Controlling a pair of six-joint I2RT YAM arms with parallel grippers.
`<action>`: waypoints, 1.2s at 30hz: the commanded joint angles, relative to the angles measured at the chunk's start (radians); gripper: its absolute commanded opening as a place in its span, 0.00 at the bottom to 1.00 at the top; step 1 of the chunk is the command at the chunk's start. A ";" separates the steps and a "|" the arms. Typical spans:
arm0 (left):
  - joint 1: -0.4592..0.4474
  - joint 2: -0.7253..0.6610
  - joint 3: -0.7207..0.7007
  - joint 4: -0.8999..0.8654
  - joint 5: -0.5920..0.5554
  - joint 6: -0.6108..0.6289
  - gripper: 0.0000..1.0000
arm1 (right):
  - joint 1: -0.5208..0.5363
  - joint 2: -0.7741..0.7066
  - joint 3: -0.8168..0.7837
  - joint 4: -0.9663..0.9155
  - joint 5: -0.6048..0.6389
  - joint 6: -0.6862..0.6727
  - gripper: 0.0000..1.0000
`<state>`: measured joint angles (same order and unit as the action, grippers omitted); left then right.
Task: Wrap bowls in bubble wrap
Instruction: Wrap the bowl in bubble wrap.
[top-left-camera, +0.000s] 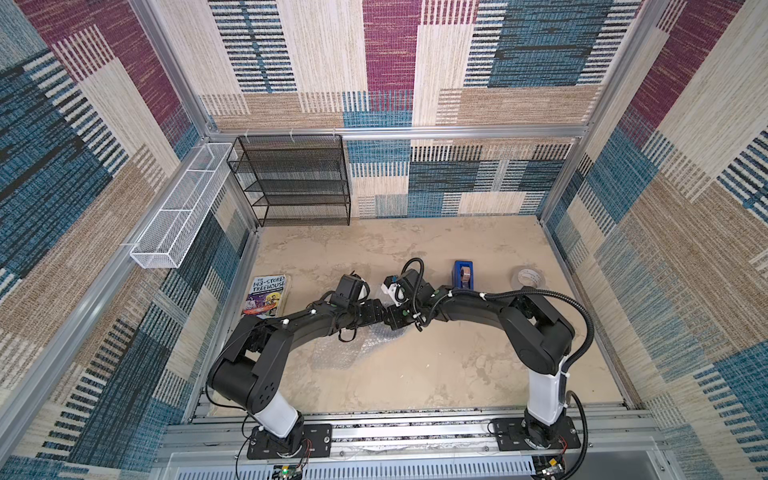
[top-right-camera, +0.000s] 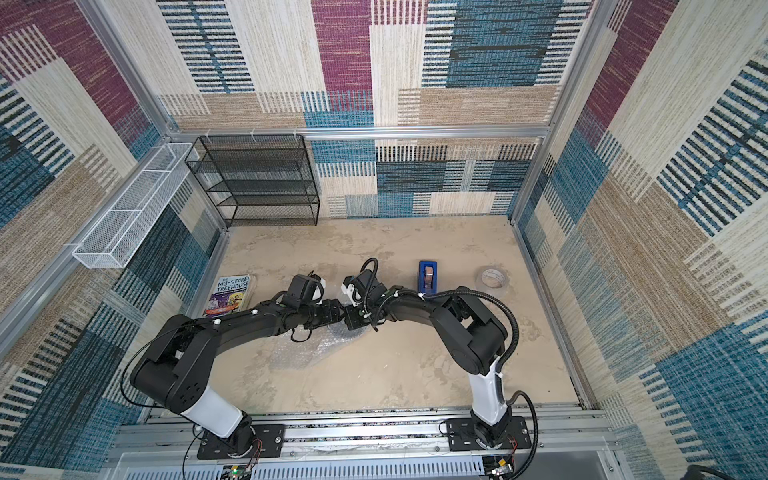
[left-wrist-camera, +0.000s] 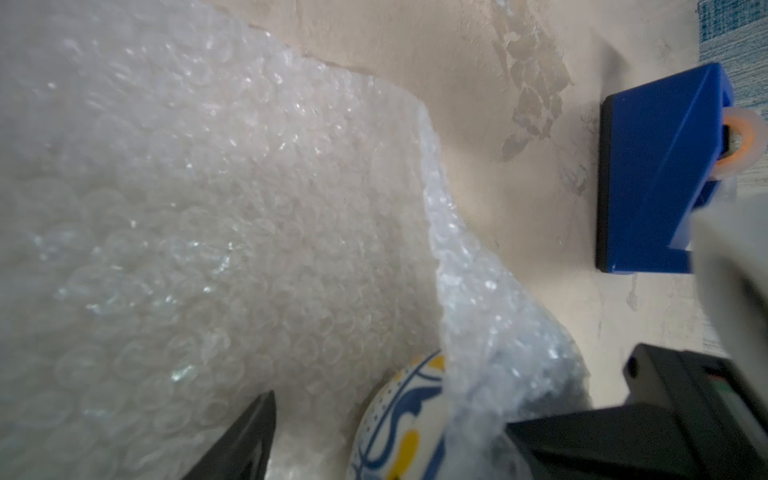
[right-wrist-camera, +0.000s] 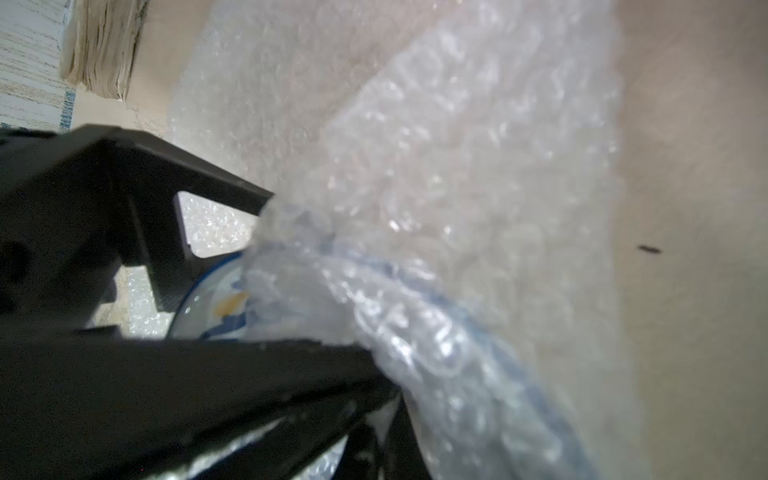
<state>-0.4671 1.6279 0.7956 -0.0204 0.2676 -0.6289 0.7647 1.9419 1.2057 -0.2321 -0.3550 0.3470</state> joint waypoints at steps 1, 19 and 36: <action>-0.002 0.001 -0.008 -0.007 0.034 -0.007 0.65 | 0.001 -0.026 -0.003 0.037 0.026 0.007 0.03; -0.005 -0.014 -0.015 -0.056 -0.019 0.033 0.26 | -0.020 -0.245 -0.077 0.082 0.123 0.143 0.37; -0.010 -0.011 -0.012 -0.049 -0.013 0.029 0.12 | -0.111 -0.147 -0.171 0.232 -0.089 0.269 0.68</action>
<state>-0.4759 1.6215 0.7807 -0.0650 0.2501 -0.6132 0.6540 1.7756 1.0233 -0.0856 -0.3771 0.5827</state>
